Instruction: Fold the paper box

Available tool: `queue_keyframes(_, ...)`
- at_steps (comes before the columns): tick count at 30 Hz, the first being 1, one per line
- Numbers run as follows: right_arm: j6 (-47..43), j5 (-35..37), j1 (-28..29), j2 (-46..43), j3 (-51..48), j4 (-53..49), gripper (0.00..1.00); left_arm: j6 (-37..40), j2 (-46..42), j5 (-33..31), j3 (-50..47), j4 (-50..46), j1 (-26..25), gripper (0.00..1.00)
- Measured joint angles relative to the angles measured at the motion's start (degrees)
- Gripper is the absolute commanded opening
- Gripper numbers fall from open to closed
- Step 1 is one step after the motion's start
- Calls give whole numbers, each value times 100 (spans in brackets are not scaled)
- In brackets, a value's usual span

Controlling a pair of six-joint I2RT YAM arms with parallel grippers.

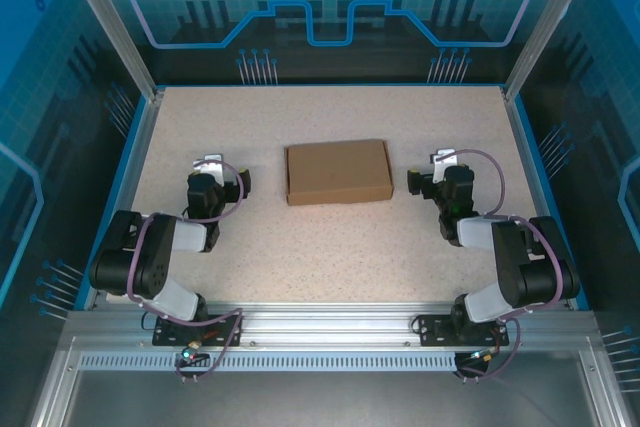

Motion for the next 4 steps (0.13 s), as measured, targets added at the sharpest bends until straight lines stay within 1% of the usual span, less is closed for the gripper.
queue_keyframes(4, -2, 0, 0, 0, 0, 0, 100, 0, 0, 0, 0, 0, 0, 99)
